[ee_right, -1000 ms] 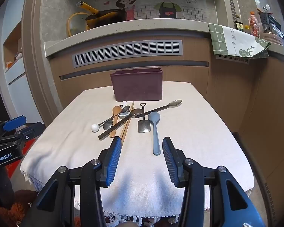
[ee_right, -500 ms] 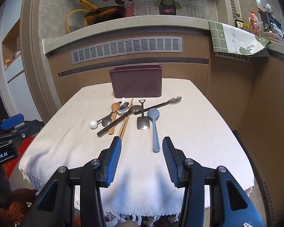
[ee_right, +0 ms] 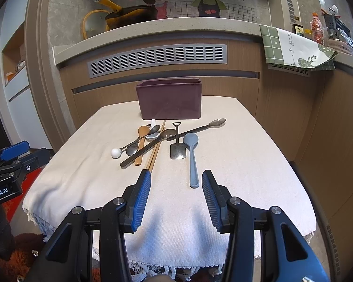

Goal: Organize utensils

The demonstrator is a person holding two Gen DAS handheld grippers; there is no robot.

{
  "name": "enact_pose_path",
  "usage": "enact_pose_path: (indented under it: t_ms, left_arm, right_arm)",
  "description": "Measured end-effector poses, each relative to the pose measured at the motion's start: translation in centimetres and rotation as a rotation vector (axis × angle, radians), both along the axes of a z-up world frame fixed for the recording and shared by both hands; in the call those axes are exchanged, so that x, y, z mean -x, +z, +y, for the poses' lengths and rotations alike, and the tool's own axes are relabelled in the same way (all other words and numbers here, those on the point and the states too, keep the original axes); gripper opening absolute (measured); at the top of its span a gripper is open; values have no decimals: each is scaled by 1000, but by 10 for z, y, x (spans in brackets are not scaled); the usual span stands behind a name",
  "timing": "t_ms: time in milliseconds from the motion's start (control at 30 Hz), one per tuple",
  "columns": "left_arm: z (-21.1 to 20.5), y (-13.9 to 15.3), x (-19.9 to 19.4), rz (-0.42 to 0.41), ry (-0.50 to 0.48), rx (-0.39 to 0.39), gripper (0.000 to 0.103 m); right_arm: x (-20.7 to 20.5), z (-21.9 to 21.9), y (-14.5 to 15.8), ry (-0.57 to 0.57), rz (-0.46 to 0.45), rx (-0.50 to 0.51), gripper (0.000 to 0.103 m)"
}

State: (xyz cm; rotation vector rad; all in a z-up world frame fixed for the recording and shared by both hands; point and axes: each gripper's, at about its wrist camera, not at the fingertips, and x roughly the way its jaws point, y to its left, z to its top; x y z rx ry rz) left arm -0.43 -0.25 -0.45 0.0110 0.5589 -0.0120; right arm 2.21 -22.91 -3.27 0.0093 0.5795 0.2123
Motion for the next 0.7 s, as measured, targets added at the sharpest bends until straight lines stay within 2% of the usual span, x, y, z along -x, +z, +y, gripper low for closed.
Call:
enact_pose_path:
  t_ms: [700]
  left_arm:
    - [-2,-1,1,4,0,3,80]
  right_arm:
    - [-2,-1,-2,-1,12,-3,43]
